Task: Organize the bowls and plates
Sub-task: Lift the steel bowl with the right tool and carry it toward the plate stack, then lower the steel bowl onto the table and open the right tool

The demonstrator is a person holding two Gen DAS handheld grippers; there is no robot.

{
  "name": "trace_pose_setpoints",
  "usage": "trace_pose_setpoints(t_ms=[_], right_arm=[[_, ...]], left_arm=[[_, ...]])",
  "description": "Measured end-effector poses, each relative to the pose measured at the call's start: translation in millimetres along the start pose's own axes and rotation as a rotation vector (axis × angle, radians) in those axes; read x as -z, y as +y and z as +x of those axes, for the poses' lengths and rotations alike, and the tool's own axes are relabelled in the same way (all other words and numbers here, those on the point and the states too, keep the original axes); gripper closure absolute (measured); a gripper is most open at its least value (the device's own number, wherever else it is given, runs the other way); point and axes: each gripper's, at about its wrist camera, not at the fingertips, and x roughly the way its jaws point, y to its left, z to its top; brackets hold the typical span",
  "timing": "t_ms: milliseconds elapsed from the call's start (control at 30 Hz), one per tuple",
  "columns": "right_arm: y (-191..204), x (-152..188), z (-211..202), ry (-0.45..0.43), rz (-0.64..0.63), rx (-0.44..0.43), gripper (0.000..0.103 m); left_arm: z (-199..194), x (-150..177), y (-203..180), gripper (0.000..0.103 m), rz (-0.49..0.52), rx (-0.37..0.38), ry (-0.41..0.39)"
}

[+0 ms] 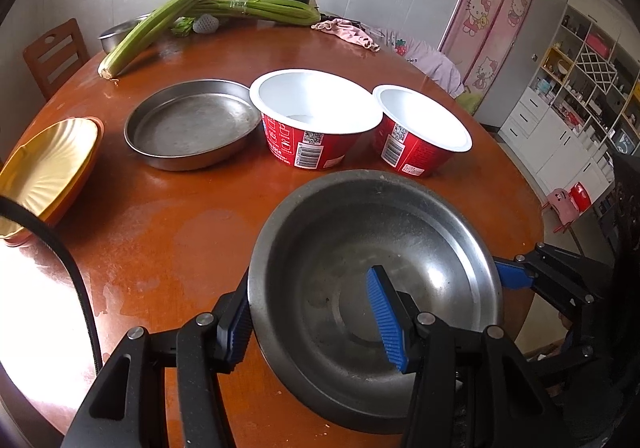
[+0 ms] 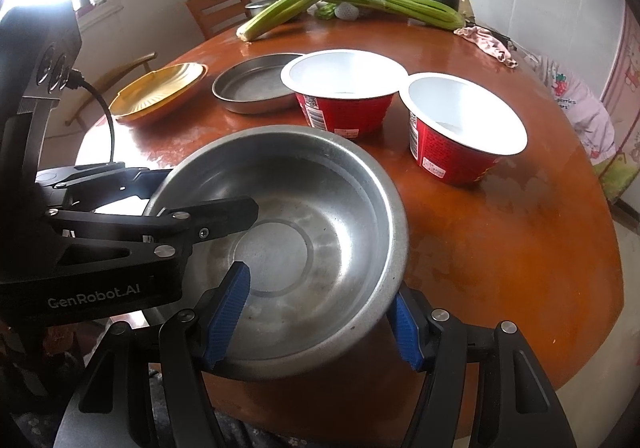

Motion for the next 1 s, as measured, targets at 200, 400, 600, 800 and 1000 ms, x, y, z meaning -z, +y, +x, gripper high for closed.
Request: trace_pose_setpoints(t_ms=[200, 400, 600, 800, 1000], right_arm=[[-4.5, 0.5, -4.8, -0.013, 0.004, 0.016, 0.035], [-8.2, 0.6, -13.4, -0.031, 0.0, 0.05, 0.035], [-19.9, -4.1, -25.0, -0.061, 0.021, 0.067, 0.035], [-40.6, -16.0, -44.0, -0.105, 0.064, 0.085, 0.035], [-73.8, -29.9, -61.2, -0.142, 0.12, 0.127, 0.035]], left_arm=[[-1.3, -1.2, 1.0, 0.05, -0.001, 0.002, -0.006], [-12.4, -4.3, 2.3, 0.05, -0.002, -0.04, -0.049], [-28.7, -14.3, 3.4, 0.049, -0.01, -0.048, -0.088], [-36.6, -35.3, -13.3, 0.049, 0.023, -0.004, -0.098], [-29.7, -60.3, -36.4, 0.049, 0.054, 0.042, -0.085]])
